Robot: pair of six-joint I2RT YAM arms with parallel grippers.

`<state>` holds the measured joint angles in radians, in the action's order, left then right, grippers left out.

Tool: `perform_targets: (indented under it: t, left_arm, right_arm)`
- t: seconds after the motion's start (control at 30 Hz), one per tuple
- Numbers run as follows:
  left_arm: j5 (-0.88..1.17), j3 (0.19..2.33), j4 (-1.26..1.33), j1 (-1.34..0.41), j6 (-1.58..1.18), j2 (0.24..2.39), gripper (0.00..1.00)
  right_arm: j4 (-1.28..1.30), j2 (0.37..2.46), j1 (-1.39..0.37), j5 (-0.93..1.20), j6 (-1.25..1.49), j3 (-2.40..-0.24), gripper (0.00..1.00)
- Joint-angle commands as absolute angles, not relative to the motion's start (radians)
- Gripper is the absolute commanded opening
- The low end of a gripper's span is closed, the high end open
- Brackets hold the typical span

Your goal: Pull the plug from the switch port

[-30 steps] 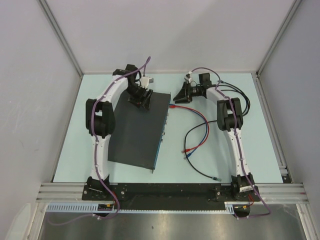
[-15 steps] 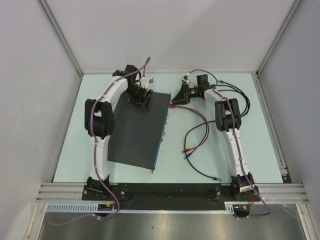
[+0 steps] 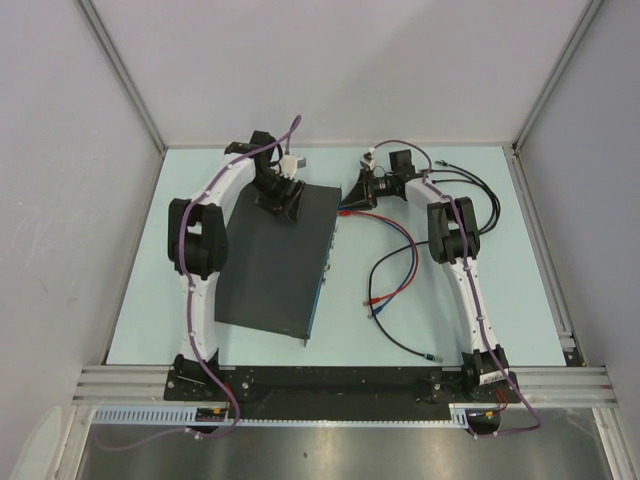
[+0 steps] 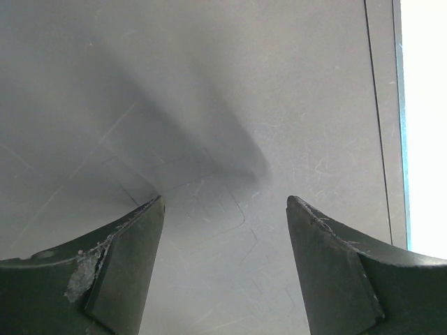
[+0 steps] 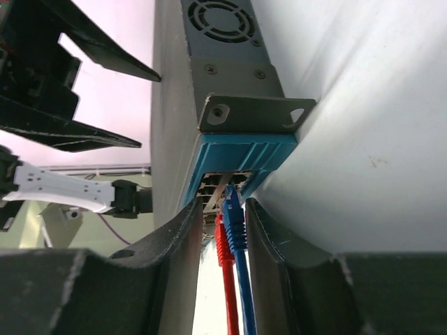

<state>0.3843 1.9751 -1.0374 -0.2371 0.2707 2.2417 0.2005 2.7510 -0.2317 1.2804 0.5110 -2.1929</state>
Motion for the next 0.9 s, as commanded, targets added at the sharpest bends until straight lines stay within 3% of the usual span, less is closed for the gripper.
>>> perform_targets:
  t: [0.0,0.27,0.57,0.87]
  left_arm:
    - [0.337,1.95,-1.085,-0.244,0.265,2.223,0.78]
    - [0.341,1.953,-1.083,-0.249,0.264,2.223,0.78]
    - [0.342,1.959,-1.081,-0.249,0.262,2.23,0.78]
    - [0.341,1.976,-1.081,-0.249,0.262,2.243,0.78]
  right_arm:
    - [0.386,2.767,-0.258,1.152,0.342,-2.22,0.36]
    - [0.457,2.787,-0.281,1.095,0.298,-2.255,0.36]
    - [0.361,2.796,-0.252,1.141,0.393,-2.209,0.3]
    - [0.328,2.809,-0.236,1.126,0.431,-2.206,0.08]
